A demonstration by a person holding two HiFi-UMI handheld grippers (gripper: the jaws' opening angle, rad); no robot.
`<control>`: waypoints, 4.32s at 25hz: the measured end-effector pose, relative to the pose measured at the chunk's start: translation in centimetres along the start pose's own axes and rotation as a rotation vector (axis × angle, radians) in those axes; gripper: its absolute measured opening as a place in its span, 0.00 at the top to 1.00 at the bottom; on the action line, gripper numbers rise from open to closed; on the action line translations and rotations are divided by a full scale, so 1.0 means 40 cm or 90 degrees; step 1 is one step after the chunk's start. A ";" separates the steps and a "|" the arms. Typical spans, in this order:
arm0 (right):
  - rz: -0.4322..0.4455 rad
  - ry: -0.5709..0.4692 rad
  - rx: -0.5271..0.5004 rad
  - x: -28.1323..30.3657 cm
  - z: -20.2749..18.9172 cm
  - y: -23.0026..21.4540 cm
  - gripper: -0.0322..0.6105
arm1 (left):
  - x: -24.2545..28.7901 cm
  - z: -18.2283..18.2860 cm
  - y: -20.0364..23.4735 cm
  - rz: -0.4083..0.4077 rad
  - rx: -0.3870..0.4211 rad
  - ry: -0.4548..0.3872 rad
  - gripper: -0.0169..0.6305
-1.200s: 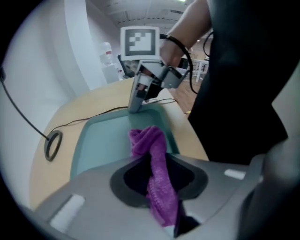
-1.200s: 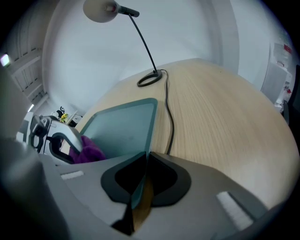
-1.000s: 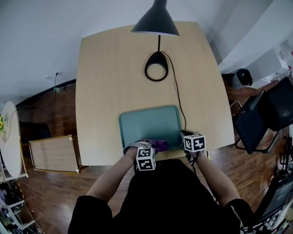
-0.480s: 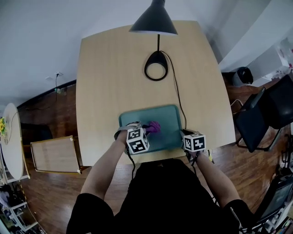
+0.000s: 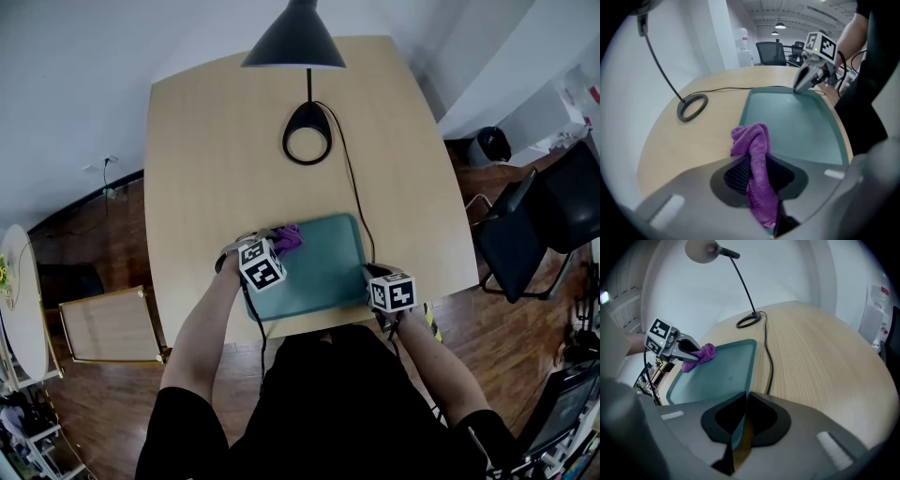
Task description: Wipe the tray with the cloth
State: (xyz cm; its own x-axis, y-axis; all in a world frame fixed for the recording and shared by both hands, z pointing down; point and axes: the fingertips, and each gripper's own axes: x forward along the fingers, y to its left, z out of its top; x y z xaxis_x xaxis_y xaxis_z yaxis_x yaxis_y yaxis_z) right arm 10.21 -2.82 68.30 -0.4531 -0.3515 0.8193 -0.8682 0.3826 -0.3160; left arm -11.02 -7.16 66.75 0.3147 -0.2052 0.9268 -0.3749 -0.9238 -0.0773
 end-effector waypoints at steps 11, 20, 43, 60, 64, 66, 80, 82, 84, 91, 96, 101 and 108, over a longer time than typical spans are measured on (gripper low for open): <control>-0.010 0.009 -0.003 0.000 -0.007 -0.009 0.91 | -0.046 -0.039 -0.346 -0.118 0.027 -0.033 0.80; -0.015 0.011 -0.007 0.005 0.000 -0.009 0.91 | -0.072 -0.060 -0.316 -0.089 0.076 -0.037 0.80; -0.025 -0.005 -0.002 -0.003 -0.002 -0.009 0.91 | -0.048 -0.107 -0.069 -0.026 0.023 0.006 0.80; -0.037 0.006 -0.008 0.005 -0.001 -0.019 0.91 | -0.092 -0.142 -0.339 -0.052 0.156 -0.019 0.80; -0.041 0.006 -0.006 0.004 0.003 -0.020 0.91 | -0.144 -0.120 -0.121 0.029 0.121 -0.022 0.80; -0.043 0.004 -0.005 0.003 0.003 -0.019 0.91 | -0.167 -0.119 -0.005 0.071 0.114 -0.015 0.80; -0.050 0.003 0.004 -0.004 0.003 -0.023 0.91 | -0.094 -0.211 -0.124 0.023 0.180 0.007 0.80; -0.055 0.002 0.006 -0.002 0.001 -0.023 0.91 | -0.108 -0.223 -0.219 0.001 0.199 0.001 0.80; -0.059 0.003 0.009 0.002 -0.002 -0.024 0.91 | -0.122 -0.234 -0.306 -0.013 0.211 -0.001 0.80; -0.075 0.008 0.004 0.005 -0.010 -0.040 0.91 | -0.122 -0.230 -0.411 -0.011 0.191 -0.025 0.80; -0.075 0.014 0.027 0.009 -0.014 -0.041 0.91 | -0.148 -0.204 -0.363 0.002 0.143 -0.027 0.80; -0.073 -0.103 0.112 -0.104 0.048 -0.042 0.91 | -0.292 0.011 -0.281 -0.047 -0.202 -0.223 0.80; -0.103 -0.235 0.212 -0.322 0.022 -0.127 0.91 | -0.307 0.409 -0.229 -0.150 -0.526 -0.390 0.80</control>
State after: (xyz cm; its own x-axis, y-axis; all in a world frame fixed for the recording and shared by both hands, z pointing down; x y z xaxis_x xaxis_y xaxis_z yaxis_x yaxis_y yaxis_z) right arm 20.27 -1.01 58.94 -0.2964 -0.6843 0.6662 -0.9234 0.0272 -0.3828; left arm 2.80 -1.48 50.04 0.7572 -0.3900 0.5241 -0.6519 -0.5022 0.5682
